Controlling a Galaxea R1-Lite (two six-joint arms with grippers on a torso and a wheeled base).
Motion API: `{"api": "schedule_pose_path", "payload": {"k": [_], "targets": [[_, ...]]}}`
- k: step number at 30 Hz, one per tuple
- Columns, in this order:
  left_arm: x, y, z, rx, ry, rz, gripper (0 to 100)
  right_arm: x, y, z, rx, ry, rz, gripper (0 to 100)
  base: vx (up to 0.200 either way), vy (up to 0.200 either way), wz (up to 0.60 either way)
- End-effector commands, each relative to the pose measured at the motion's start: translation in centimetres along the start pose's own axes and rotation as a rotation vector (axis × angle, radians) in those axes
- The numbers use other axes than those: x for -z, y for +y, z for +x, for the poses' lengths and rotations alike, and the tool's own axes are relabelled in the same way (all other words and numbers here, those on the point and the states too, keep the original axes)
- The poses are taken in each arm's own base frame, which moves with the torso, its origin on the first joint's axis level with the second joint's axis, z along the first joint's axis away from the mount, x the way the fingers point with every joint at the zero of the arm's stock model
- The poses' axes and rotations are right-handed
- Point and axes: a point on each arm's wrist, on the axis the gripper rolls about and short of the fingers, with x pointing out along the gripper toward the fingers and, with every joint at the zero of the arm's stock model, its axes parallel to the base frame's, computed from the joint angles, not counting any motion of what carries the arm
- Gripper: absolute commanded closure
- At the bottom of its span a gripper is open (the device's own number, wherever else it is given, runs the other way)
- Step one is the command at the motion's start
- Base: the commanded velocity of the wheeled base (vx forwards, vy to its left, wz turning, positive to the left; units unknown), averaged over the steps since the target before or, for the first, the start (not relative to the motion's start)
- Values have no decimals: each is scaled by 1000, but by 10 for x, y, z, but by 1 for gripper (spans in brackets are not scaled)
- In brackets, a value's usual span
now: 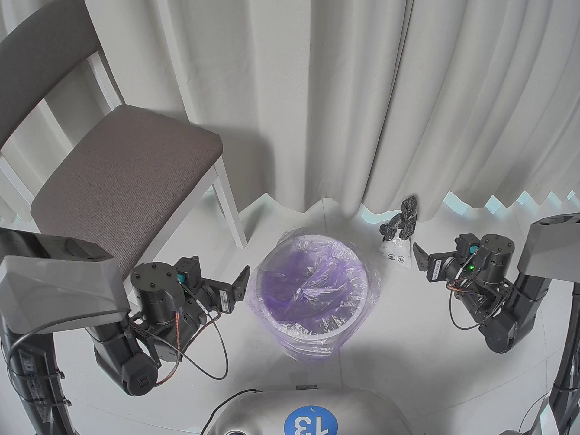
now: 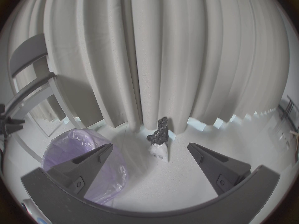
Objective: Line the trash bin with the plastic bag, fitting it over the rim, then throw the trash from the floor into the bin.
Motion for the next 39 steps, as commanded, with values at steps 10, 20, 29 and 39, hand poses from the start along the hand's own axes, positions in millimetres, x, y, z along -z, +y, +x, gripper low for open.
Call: {"api": "schedule_pose_path", "payload": {"k": [10, 20, 29, 39], "targets": [[-35, 0, -31, -4, -109, -19, 0, -46, -6, -17, 27, -156, 36, 0, 0, 0, 0], [-48, 1, -51, -13, -144, -6, 0, -87, -7, -8, -14, -327, -44, 0, 0, 0, 0], [-65, 4, -62, -22, -210, 23, 0, -167, -4, -6, -56, -416, -142, 0, 0, 0, 0], [-74, 7, -72, -26, -247, 33, 0, -200, -14, -23, -169, -143, -79, 0, 0, 0, 0]]}}
